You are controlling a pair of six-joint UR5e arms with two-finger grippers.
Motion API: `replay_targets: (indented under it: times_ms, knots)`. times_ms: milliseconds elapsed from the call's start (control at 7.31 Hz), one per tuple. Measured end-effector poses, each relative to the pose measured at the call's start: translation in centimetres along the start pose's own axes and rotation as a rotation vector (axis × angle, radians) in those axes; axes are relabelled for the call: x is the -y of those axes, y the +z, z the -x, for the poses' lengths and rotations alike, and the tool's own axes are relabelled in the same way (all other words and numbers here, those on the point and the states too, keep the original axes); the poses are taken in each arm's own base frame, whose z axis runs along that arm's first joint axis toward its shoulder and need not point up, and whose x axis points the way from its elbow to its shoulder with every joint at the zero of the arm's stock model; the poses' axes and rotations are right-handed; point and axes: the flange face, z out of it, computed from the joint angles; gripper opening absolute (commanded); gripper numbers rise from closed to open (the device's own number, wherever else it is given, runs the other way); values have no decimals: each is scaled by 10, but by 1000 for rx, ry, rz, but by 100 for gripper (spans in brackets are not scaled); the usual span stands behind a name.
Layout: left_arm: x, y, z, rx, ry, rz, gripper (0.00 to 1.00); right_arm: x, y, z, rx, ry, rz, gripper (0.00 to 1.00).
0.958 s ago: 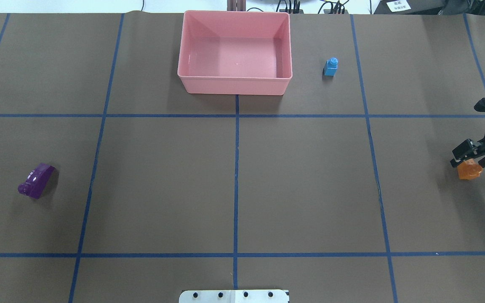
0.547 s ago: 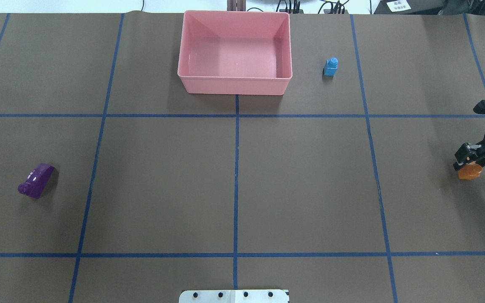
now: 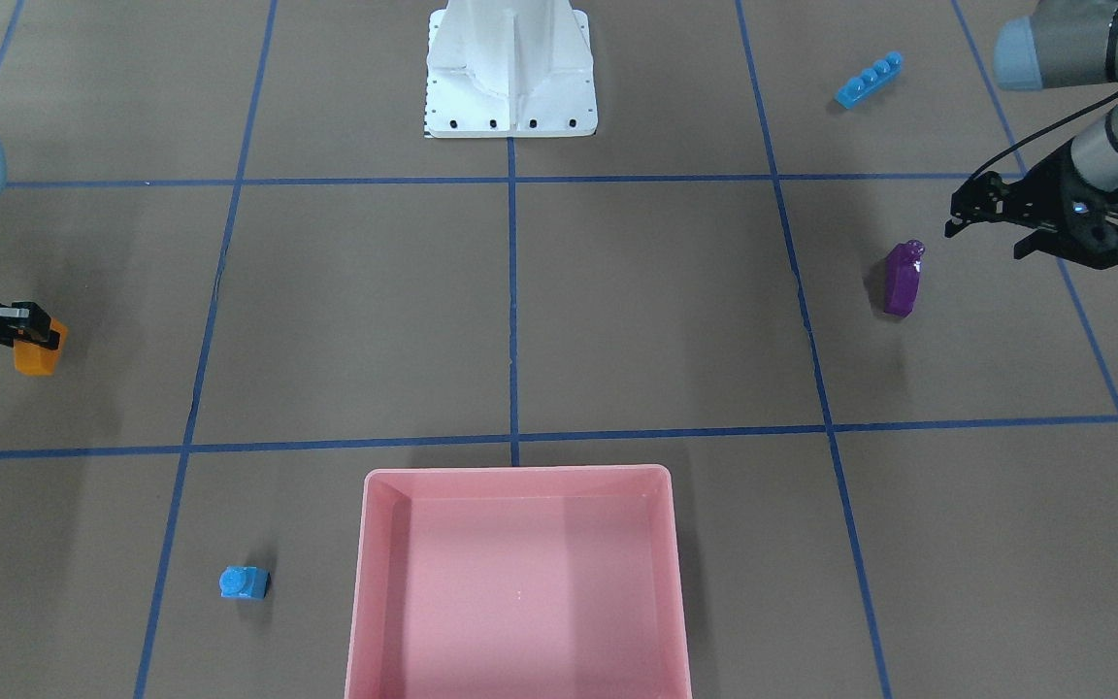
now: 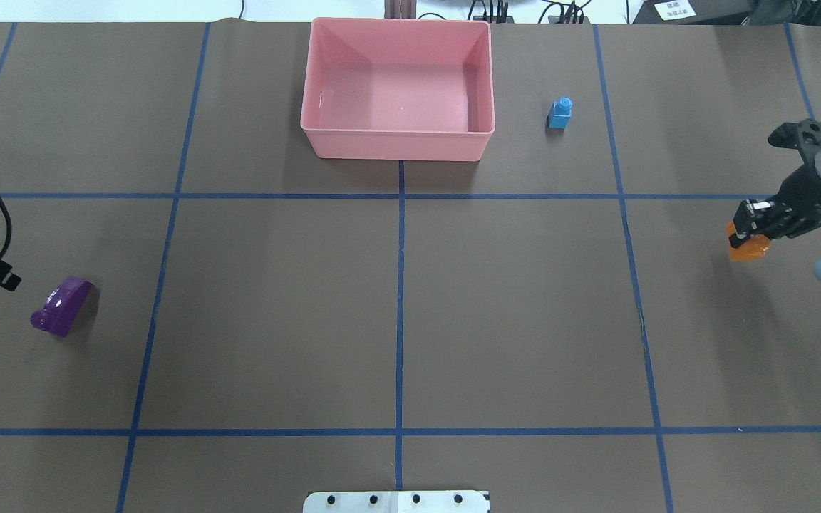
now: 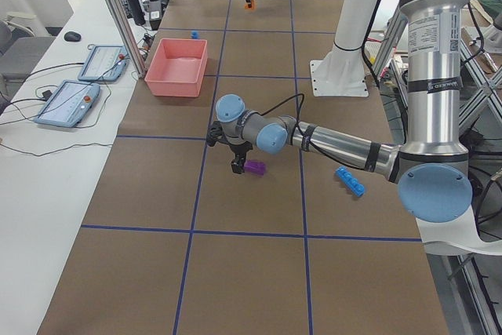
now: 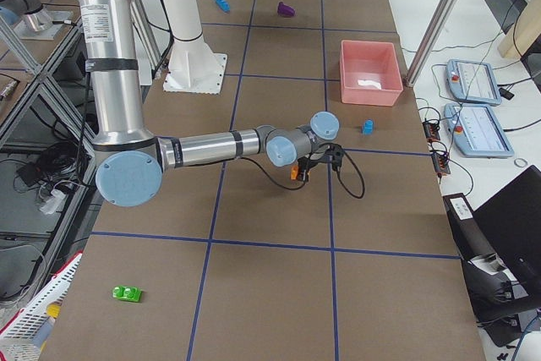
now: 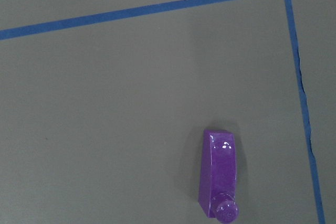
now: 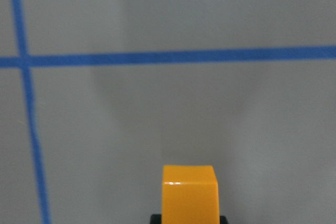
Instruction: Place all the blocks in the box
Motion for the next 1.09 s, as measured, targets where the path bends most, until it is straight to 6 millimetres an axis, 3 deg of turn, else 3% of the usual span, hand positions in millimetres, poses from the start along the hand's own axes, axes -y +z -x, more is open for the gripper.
replay_targets:
  times_ms: [274,411,547,821,958,1095]
  knots:
    - [-2,38,-18,48,47,54,97,50,-57,120,18,28,-27,0]
    - [-2,51,-23,55,56,76,94,64,-82,179,16,47,-29,0]
    - [-1,61,-29,65,61,88,91,74,-92,233,10,75,-30,0]
    - [0,76,-37,99,66,99,66,103,-86,344,-12,142,-42,0]
    - [2,81,-39,106,67,103,52,115,-78,379,-7,163,-59,0]
    - [4,84,-40,108,68,105,12,128,-63,403,1,191,-94,0]
